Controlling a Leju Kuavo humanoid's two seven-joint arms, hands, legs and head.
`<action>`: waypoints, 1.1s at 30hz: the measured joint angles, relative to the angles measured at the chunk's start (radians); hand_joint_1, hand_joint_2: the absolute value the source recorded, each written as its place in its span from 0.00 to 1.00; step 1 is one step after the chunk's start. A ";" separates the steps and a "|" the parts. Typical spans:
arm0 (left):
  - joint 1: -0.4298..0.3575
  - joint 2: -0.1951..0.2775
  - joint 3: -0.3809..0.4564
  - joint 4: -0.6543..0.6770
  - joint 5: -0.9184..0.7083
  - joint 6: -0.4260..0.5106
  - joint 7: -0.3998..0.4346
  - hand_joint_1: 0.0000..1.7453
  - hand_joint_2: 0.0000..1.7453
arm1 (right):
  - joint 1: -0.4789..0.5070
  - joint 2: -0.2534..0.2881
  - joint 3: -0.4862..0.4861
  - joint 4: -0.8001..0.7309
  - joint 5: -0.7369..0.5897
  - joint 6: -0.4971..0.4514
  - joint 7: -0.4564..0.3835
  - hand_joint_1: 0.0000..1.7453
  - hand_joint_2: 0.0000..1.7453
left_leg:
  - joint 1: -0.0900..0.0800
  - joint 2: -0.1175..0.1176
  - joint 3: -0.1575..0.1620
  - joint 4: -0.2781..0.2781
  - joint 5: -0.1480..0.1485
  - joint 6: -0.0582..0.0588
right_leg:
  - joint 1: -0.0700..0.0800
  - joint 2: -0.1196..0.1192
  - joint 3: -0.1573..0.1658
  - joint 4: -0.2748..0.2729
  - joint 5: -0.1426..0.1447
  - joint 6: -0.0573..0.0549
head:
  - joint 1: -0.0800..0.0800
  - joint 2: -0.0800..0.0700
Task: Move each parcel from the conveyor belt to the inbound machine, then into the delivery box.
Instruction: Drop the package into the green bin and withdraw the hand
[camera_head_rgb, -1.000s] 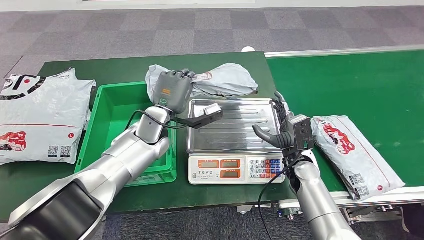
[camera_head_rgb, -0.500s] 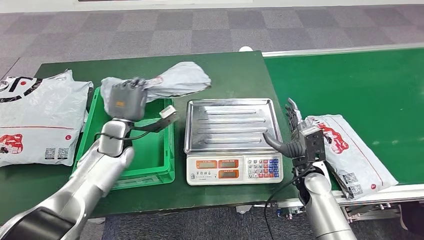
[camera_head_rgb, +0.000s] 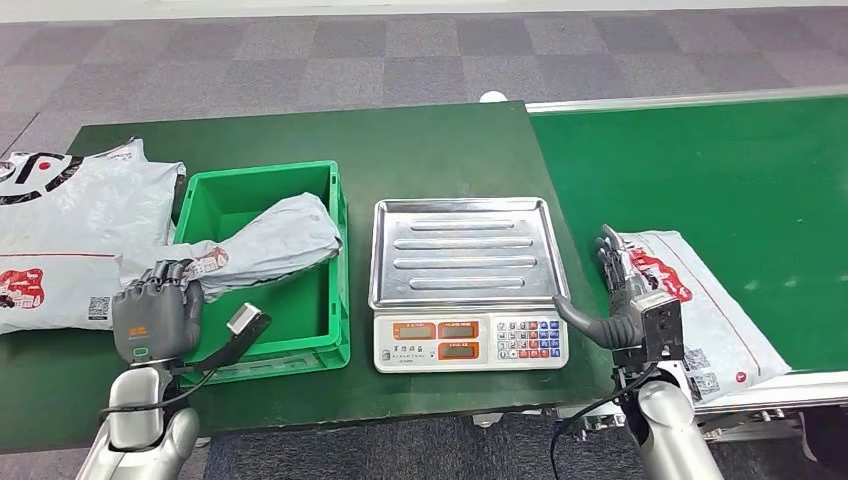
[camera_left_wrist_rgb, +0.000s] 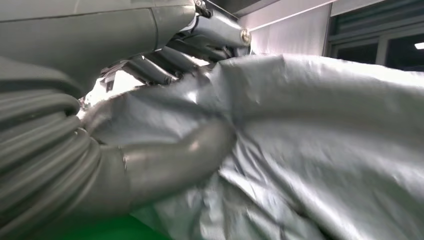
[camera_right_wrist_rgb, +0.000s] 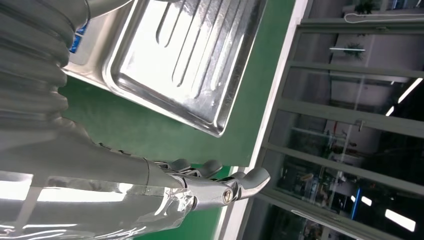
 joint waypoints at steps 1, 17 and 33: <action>0.016 0.002 0.007 -0.018 0.014 -0.003 -0.006 0.00 1.00 | 0.006 0.000 0.000 -0.004 0.001 -0.002 -0.002 0.00 1.00 | 0.000 0.000 0.000 0.000 0.000 0.000 | 0.000 0.000 0.000 0.000 0.000 0.000 | 0.000 0.000; -0.134 -0.028 -0.080 0.050 0.744 -0.331 -0.420 0.00 1.00 | -0.224 0.002 0.020 0.180 -0.033 0.008 -0.008 0.00 1.00 | 0.000 -0.001 0.001 0.001 0.005 0.001 | 0.000 -0.001 0.001 0.000 0.006 0.001 | 0.000 0.000; -0.256 -0.067 -0.125 0.186 0.817 -0.376 -0.455 0.00 1.00 | -0.306 0.008 0.032 0.303 -0.036 0.006 -0.004 0.00 1.00 | 0.000 -0.002 0.000 0.001 0.005 0.000 | 0.000 -0.002 0.001 0.000 0.005 0.000 | 0.000 0.000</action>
